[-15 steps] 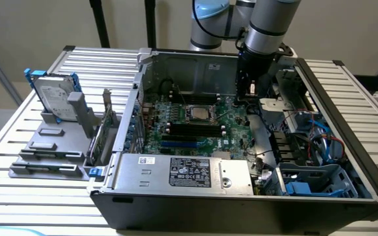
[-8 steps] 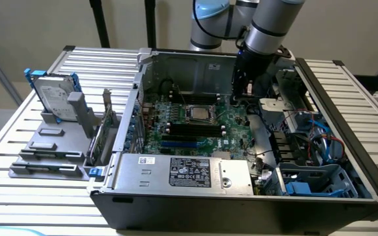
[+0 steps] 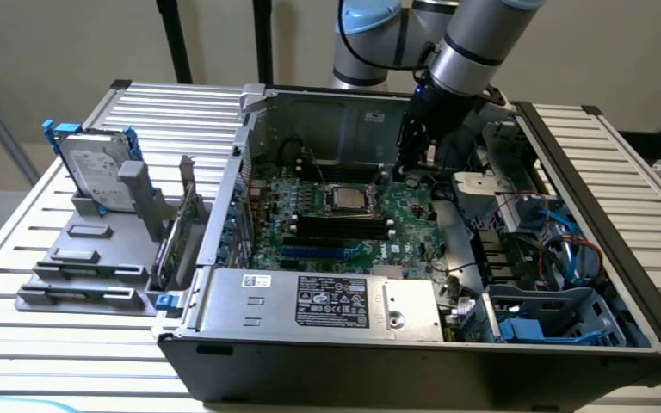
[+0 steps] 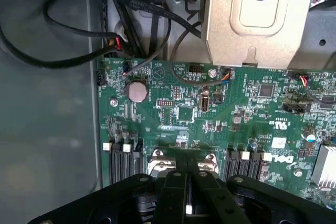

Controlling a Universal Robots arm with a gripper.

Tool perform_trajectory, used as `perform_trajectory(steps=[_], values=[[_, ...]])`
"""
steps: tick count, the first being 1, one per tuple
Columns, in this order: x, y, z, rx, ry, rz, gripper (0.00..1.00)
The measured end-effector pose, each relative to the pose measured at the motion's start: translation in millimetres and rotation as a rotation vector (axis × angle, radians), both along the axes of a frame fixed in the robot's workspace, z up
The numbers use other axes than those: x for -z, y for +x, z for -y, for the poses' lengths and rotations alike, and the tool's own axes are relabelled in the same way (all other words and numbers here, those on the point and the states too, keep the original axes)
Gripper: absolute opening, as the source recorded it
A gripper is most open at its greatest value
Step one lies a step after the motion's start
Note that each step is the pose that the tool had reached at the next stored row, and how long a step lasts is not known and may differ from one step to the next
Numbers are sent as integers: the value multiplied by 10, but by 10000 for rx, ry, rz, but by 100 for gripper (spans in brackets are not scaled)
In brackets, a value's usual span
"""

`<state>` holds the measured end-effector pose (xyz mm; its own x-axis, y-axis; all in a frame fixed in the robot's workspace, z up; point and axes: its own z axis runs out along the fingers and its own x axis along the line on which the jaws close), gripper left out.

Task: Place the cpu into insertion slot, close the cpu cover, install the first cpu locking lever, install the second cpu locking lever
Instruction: 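Close the cpu cover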

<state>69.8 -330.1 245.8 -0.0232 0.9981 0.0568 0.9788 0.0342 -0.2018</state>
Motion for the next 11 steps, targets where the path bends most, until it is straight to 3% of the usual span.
perform_trajectory(steps=[6,8,11], values=[[0,-34,-2,-122,0,-492,11],[0,-51,-3,-163,0,-600,11],[4,-89,-2,-220,2,-695,11]])
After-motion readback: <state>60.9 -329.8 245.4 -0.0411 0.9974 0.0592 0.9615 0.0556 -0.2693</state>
